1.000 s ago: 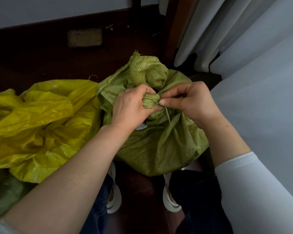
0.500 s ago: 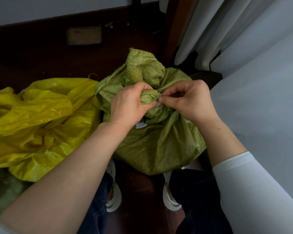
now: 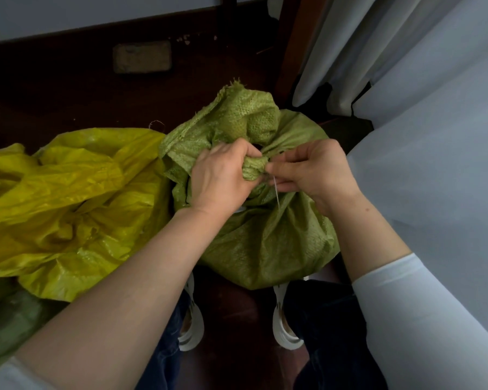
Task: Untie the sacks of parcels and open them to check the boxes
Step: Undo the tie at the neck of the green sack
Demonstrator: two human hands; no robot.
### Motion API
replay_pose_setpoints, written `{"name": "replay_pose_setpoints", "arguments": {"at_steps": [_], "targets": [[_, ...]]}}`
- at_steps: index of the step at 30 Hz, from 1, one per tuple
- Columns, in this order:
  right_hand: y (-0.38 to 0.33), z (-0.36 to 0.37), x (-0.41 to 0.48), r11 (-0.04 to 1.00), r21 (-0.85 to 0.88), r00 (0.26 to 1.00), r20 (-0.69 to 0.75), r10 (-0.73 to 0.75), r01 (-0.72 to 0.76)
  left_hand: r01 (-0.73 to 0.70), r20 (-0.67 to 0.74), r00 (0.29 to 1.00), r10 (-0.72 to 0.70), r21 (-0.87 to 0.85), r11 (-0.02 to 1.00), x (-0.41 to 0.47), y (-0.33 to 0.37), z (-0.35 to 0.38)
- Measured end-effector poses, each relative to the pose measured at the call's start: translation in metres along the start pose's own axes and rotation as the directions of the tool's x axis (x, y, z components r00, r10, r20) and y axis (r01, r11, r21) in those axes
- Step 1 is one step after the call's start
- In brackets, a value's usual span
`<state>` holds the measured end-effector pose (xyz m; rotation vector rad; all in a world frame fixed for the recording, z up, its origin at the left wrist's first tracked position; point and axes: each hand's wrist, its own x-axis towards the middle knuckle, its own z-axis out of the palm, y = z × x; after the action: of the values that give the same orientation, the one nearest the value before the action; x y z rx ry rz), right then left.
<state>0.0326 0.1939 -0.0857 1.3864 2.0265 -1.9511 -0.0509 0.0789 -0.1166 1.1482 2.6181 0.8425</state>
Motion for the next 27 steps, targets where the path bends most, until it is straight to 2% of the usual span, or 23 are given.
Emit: {"name": "replay_pose_setpoints", "arguments": {"at_steps": [3,5,6,8,9,10,12,13,14,16,20,23,25,27], "targets": [[0.003,-0.001,0.003,0.992,-0.117,0.998,0.038,0.051,-0.047,-0.016,0.0,1.0,0.016,0.06,0.998,-0.005,-0.003,0.002],[0.005,-0.001,0.005,0.982,-0.183,0.996,0.059,0.067,-0.055,-0.018,0.101,0.995,0.009,0.093,0.995,-0.003,0.0,-0.001],[0.007,0.0,0.007,0.968,-0.248,0.999,0.038,0.035,-0.025,0.006,0.195,0.98,-0.028,0.109,0.994,-0.001,0.004,-0.005],[0.008,0.003,0.008,0.905,-0.42,0.996,-0.017,-0.082,0.067,0.046,0.414,0.9,-0.134,0.214,0.976,0.006,0.012,-0.019],[0.008,0.005,0.007,0.865,-0.49,0.99,-0.022,-0.136,0.108,0.024,0.454,0.879,-0.146,0.263,0.965,0.011,0.018,-0.028],[0.007,0.006,0.007,0.826,-0.545,0.984,-0.012,-0.177,0.142,-0.022,0.429,0.898,-0.1,0.27,0.963,0.016,0.026,-0.038],[0.004,0.007,0.006,0.764,-0.615,0.975,0.036,-0.221,0.196,-0.151,0.265,0.958,0.112,0.131,0.98,0.019,0.039,-0.047],[0.004,0.007,0.006,0.739,-0.637,0.969,0.058,-0.239,0.221,-0.191,0.244,0.953,0.177,0.033,0.981,0.018,0.041,-0.045],[0.005,0.007,0.006,0.73,-0.638,0.964,0.075,-0.256,0.244,-0.17,0.288,0.939,0.186,-0.082,0.982,0.017,0.038,-0.039],[0.007,0.004,0.006,0.739,-0.607,0.951,0.102,-0.292,0.291,0.012,0.42,0.9,0.114,-0.286,0.958,0.013,0.022,-0.019],[0.013,0.003,0.005,0.681,-0.628,0.913,0.131,-0.385,0.377,0.269,0.413,0.91,-0.028,-0.539,0.798,0.009,-0.007,-0.001],[0.015,0.007,0.005,0.601,-0.671,0.871,0.141,-0.471,0.434,0.346,0.471,0.881,-0.056,-0.557,0.755,0.012,-0.011,-0.007],[0.017,0.008,0.005,0.562,-0.693,0.867,0.19,-0.461,0.451,0.332,0.515,0.856,-0.037,-0.495,0.803,0.013,-0.016,-0.008],[0.019,0.009,0.006,0.532,-0.72,0.881,0.247,-0.403,0.445,0.239,0.516,0.856,-0.023,-0.355,0.904,0.013,-0.02,-0.006]]}}
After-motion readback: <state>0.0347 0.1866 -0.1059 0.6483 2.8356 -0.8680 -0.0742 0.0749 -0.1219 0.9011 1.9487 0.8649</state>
